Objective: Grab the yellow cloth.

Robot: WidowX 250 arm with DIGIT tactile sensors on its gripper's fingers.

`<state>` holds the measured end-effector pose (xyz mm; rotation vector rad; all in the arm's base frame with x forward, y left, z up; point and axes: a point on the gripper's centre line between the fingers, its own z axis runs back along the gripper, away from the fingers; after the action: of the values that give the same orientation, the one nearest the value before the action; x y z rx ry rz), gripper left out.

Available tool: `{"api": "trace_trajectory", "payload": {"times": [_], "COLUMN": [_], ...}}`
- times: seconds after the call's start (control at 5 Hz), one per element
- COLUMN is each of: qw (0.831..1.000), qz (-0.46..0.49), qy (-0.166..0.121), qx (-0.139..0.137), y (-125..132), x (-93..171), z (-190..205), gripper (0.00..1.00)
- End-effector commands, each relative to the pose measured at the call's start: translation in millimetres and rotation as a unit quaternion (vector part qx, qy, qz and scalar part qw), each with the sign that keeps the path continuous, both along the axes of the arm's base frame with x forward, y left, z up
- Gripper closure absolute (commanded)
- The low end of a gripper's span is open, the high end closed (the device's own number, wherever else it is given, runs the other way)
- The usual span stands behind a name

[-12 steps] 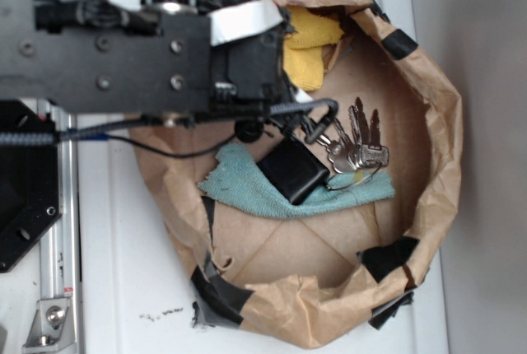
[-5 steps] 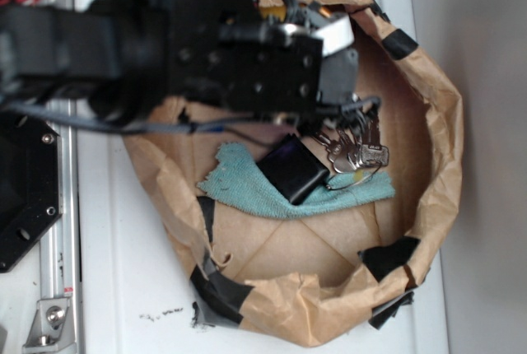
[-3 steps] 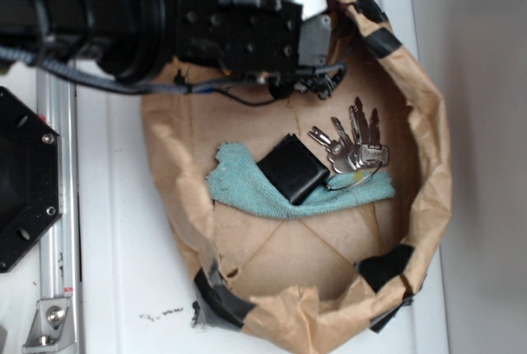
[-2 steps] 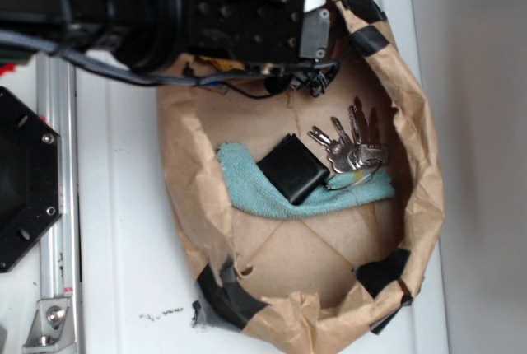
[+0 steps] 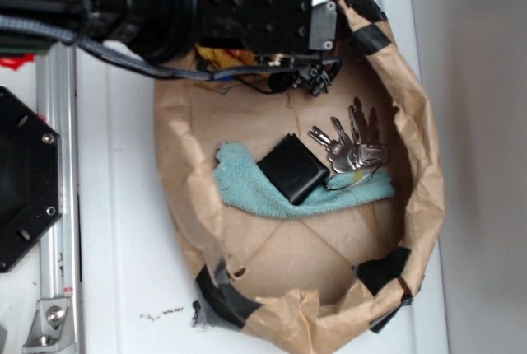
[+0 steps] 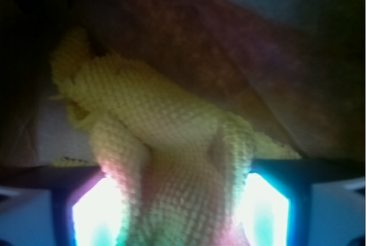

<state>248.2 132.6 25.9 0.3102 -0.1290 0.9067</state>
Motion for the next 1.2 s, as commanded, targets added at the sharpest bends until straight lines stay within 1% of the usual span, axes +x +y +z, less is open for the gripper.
{"api": "trace_trajectory", "payload": {"times": [0.0,0.2,0.4,0.6,0.8,1.0], "qw": [1.0,1.0,1.0,0.997,0.977,0.93], "qz": [0.007,-0.012,-0.021,-0.05,-0.176,-0.301], "qy": [0.006,-0.003,-0.013,-0.029,-0.071,-0.135], "qx": [0.001,-0.015,-0.018,-0.043,-0.093,-0.163], "y": [17.4,17.4,17.5,16.4,-5.4,-42.4], "x": [-13.9,-13.0,-13.1,-11.8,-3.5,0.4], "z": [2.0,6.8,13.2,22.1,65.3,114.9], "gripper": [1.0,1.0,1.0,1.0,1.0,1.0]}}
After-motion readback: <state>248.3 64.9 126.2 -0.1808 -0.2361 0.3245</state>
